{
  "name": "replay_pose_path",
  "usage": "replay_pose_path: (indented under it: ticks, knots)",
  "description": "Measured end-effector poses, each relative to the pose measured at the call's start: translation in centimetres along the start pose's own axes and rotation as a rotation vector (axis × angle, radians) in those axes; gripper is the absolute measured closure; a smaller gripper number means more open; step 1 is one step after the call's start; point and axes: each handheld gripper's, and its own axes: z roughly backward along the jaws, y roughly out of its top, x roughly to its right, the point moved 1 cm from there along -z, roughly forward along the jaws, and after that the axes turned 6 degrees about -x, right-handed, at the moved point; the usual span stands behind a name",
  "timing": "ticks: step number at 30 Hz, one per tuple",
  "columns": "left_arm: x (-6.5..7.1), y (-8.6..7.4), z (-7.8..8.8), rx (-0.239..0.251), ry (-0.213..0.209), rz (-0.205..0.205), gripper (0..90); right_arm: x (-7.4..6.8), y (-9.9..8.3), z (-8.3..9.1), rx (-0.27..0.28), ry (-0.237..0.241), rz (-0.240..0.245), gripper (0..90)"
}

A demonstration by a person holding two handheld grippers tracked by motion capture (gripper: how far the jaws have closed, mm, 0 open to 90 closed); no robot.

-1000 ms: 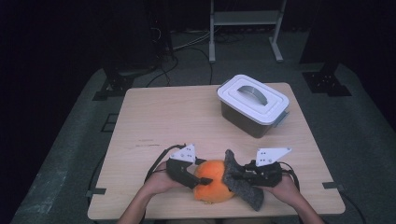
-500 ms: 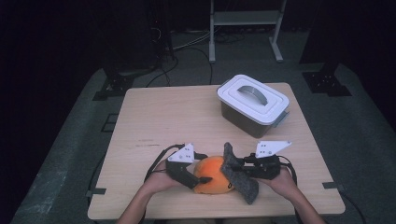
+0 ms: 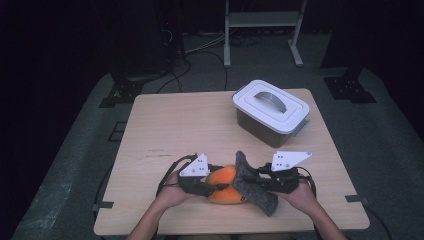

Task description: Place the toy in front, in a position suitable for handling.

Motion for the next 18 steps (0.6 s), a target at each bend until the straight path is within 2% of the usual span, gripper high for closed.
replay_pose_path:
  ticks: [2, 4, 6, 8, 10, 15, 18]
  knots:
    - [-0.4, -0.2, 0.0, 0.012, -0.016, 0.028, 46.3, 0.4, 0.4, 0.0, 0.014, -0.007, 0.002, 76.0]
    - [-0.6, -0.8, -0.2, -0.02, -0.035, 0.049, 44.9, 0.6, 0.3, -0.3, -0.007, -0.009, 0.009, 76.0]
    - [-0.8, -1.3, -0.2, -0.013, -0.05, 0.073, 42.5, 0.7, -0.2, -0.9, -0.046, -0.009, 0.014, 75.8]
    - [-1.1, -1.6, 0.0, -0.021, -0.056, 0.093, 39.3, 0.9, -1.1, -1.2, -0.046, 0.006, -0.007, 75.7]
    - [-1.3, -1.9, 0.1, -0.016, -0.064, 0.113, 36.4, 1.1, -2.0, -1.1, -0.054, 0.0, -0.019, 75.6]
    - [-1.5, -2.4, 0.2, -0.006, -0.074, 0.129, 35.4, 2.0, -3.9, -0.4, -0.112, -0.029, -0.058, 75.6]
    - [-1.4, -2.4, 0.1, 0.006, -0.085, 0.111, 36.7, 2.0, -3.8, 0.3, -0.073, -0.033, -0.07, 75.6]
